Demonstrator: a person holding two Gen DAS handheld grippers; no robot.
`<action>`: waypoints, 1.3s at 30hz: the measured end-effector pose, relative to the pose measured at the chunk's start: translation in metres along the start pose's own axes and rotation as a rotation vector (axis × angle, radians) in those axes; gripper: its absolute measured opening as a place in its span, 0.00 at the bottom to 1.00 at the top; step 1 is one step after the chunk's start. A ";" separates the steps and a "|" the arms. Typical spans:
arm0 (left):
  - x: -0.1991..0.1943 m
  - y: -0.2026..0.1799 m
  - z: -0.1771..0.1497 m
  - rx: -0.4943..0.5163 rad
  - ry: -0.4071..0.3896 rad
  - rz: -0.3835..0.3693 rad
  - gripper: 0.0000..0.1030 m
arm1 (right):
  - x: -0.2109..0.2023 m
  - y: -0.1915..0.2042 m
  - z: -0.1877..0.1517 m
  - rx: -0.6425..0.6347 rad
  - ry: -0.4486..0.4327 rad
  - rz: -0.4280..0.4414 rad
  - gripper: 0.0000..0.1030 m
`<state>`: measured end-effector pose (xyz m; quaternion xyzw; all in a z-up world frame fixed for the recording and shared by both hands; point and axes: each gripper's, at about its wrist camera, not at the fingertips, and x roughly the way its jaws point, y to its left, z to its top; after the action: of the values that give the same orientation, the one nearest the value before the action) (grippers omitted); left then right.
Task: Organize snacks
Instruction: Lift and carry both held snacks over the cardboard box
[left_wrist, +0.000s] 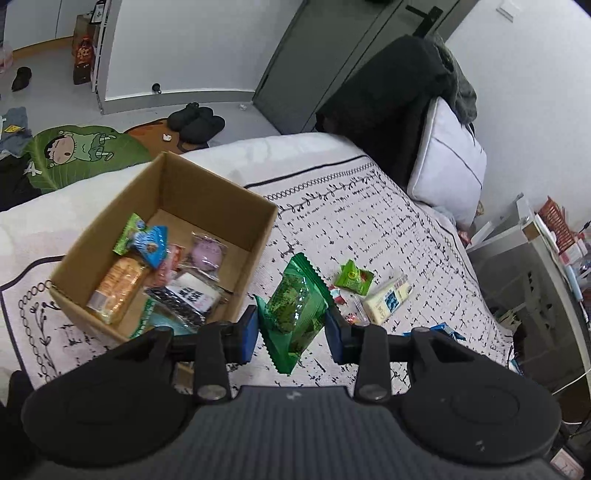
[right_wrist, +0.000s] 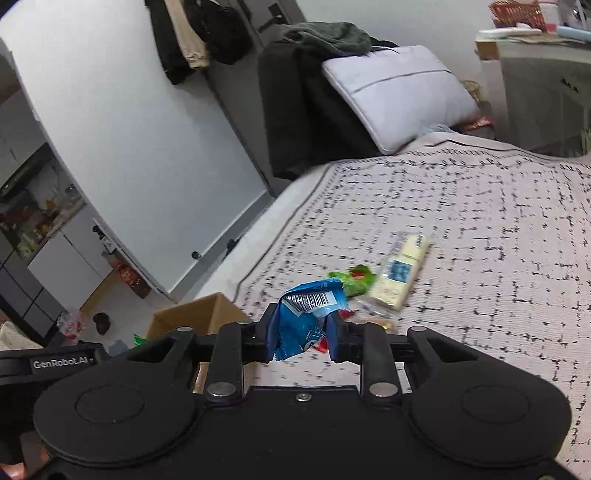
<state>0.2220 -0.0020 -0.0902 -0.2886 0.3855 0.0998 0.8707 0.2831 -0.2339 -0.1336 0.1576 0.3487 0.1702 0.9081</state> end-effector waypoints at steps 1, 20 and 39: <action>-0.003 0.004 0.001 -0.003 -0.004 -0.003 0.36 | -0.001 0.005 0.000 -0.005 -0.003 0.004 0.24; -0.027 0.055 0.029 -0.066 -0.045 -0.033 0.36 | 0.008 0.076 -0.007 -0.057 -0.004 0.045 0.23; -0.013 0.106 0.058 -0.144 -0.029 -0.032 0.36 | 0.046 0.122 -0.020 -0.090 0.072 0.058 0.24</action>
<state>0.2065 0.1183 -0.0944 -0.3550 0.3602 0.1176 0.8546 0.2772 -0.1027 -0.1253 0.1206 0.3683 0.2174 0.8959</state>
